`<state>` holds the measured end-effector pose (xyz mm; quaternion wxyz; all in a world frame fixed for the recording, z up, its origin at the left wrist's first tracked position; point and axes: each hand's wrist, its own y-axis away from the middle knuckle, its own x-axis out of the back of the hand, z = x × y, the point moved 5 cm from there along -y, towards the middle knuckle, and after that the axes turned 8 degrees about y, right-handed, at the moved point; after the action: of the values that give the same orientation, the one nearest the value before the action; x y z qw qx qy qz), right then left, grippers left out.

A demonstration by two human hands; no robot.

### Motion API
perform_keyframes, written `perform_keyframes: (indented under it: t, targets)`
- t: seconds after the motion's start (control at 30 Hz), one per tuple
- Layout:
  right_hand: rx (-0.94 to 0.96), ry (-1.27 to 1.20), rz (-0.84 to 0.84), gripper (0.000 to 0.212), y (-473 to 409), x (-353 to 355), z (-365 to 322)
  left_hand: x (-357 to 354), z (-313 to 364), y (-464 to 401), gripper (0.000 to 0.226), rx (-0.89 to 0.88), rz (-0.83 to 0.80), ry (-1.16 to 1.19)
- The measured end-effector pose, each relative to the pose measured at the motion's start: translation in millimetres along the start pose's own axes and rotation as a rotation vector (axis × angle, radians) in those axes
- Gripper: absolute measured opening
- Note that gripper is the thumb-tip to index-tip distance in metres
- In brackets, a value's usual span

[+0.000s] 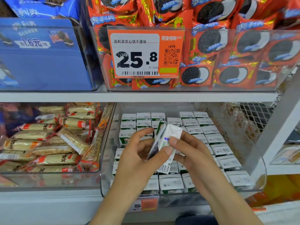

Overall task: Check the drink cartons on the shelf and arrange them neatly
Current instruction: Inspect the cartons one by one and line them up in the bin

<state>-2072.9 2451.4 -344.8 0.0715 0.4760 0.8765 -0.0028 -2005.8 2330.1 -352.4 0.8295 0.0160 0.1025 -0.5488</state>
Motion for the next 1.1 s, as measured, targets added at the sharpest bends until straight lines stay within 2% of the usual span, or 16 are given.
perform_keyframes:
  t: [0.07,0.17,0.3,0.37,0.5,0.67,0.73,0.87,0.97,1.03,1.1]
  targets:
    - [0.001,-0.025,0.029,0.039,-0.3,1.8,1.7,-1.8,-0.1,0.8,0.063,-0.009,-0.015,-0.027]
    - [0.013,-0.032,0.052,0.040,0.5,1.8,1.4,-4.5,0.1,0.7,0.059,-0.020,-0.033,-0.079]
    - [0.008,-0.061,0.178,0.060,-0.6,6.8,0.6,0.3,0.9,0.1,0.047,-0.069,0.023,-0.199]
    - [-0.018,-0.082,0.245,0.069,-1.2,11.4,1.4,2.5,3.4,1.6,0.047,-0.102,0.052,-0.272]
    - [-0.053,-0.109,0.272,0.070,-1.2,14.9,5.2,-3.4,6.5,5.7,0.050,-0.150,0.042,-0.431]
    - [-0.023,-0.013,0.288,0.069,-3.4,10.8,5.1,-7.3,9.0,9.3,0.039,-0.228,0.074,-0.480]
    - [-0.009,-0.031,0.243,0.061,-4.3,10.5,3.7,-1.9,9.8,7.8,0.034,-0.194,0.123,-0.379]
    - [-0.001,-0.043,0.128,0.041,-3.1,6.8,2.7,3.6,8.9,4.1,0.022,-0.063,0.123,-0.012]
    - [0.019,-0.052,0.080,0.021,-1.8,3.4,2.6,2.8,8.2,2.8,0.022,-0.012,0.104,0.077]
    - [0.038,-0.039,0.096,0.022,-1.6,4.2,0.8,1.5,6.5,1.8,0.021,0.001,0.092,0.079]
    - [0.064,-0.024,0.112,0.037,-1.2,5.6,-1.3,0.0,6.1,0.8,0.023,0.008,0.065,0.070]
